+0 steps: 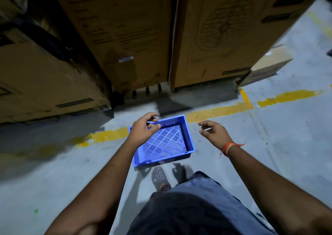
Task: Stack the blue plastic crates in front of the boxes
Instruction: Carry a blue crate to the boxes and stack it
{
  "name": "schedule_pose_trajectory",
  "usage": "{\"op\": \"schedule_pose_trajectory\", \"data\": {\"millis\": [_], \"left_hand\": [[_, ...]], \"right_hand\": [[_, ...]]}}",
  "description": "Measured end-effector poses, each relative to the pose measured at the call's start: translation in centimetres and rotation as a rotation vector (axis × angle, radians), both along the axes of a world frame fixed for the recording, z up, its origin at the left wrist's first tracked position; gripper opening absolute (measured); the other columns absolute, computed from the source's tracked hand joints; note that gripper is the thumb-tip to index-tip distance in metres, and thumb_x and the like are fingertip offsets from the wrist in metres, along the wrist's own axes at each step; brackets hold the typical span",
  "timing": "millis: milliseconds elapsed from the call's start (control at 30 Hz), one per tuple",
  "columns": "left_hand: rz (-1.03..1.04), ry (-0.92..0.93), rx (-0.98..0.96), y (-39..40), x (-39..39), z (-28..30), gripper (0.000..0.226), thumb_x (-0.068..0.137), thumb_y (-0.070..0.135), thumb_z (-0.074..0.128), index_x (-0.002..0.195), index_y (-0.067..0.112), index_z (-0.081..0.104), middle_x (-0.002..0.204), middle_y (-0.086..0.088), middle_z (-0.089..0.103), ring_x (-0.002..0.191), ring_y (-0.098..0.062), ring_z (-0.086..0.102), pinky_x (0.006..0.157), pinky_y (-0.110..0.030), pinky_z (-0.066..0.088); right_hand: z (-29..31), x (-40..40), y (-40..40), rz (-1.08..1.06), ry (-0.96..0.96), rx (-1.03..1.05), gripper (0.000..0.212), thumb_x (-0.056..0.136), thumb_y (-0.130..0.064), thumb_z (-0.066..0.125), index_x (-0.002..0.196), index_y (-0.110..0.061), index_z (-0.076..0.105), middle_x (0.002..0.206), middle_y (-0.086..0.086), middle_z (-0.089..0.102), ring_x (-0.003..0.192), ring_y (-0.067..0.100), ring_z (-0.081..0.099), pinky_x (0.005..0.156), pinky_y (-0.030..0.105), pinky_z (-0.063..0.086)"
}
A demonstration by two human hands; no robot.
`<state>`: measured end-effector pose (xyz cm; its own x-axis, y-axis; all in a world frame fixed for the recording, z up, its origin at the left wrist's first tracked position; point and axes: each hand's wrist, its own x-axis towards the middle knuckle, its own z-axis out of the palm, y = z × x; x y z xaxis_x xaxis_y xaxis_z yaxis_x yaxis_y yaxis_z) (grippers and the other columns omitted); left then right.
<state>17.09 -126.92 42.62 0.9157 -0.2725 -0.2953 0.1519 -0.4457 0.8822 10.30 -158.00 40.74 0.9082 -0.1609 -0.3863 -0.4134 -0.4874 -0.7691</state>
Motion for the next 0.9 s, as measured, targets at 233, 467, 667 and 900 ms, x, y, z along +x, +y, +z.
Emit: {"op": "schedule_pose_trajectory", "data": {"millis": [233, 467, 667, 900], "left_hand": [[-0.333, 0.011, 0.034, -8.8, 1.3, 1.0, 0.042, 0.09, 0.018, 0.071, 0.13, 0.025, 0.061, 0.114, -0.002, 0.064, 0.074, -0.014, 0.06, 0.073, -0.012, 0.046], [-0.533, 0.021, 0.03, -20.4, 2.3, 1.5, 0.043, 0.087, 0.022, 0.073, 0.127, 0.036, 0.061, 0.115, 0.0, 0.067, 0.079, -0.013, 0.06, 0.084, -0.026, 0.051], [-0.74, 0.03, 0.039, -32.6, 1.3, 0.9, 0.044, 0.081, 0.034, 0.073, 0.123, 0.04, 0.063, 0.111, -0.002, 0.066, 0.085, -0.012, 0.063, 0.091, -0.035, 0.054], [-1.006, -0.002, 0.016, -46.2, -2.4, 0.9, 0.043, 0.085, 0.03, 0.073, 0.127, 0.037, 0.062, 0.11, -0.003, 0.066, 0.079, -0.019, 0.062, 0.088, -0.038, 0.055]], "right_hand": [[0.7, -5.1, -6.5, -0.215, 0.009, 0.004, 0.026, 0.087, -0.02, 0.07, 0.112, -0.028, 0.07, 0.103, 0.0, 0.067, 0.083, 0.022, 0.069, 0.079, 0.03, 0.055], [1.0, -11.3, -14.9, -0.434, 0.023, 0.024, 0.026, 0.087, -0.021, 0.069, 0.112, -0.03, 0.069, 0.104, -0.003, 0.067, 0.088, 0.018, 0.068, 0.074, 0.024, 0.05], [1.1, -17.6, -22.7, -0.65, -0.006, 0.045, 0.026, 0.088, -0.021, 0.068, 0.113, -0.029, 0.069, 0.104, -0.004, 0.065, 0.083, 0.017, 0.066, 0.069, 0.02, 0.048], [1.0, -25.7, -28.3, -0.955, -0.034, 0.057, 0.025, 0.086, -0.018, 0.068, 0.108, -0.029, 0.07, 0.101, -0.003, 0.066, 0.085, 0.02, 0.065, 0.075, 0.025, 0.051]]}}
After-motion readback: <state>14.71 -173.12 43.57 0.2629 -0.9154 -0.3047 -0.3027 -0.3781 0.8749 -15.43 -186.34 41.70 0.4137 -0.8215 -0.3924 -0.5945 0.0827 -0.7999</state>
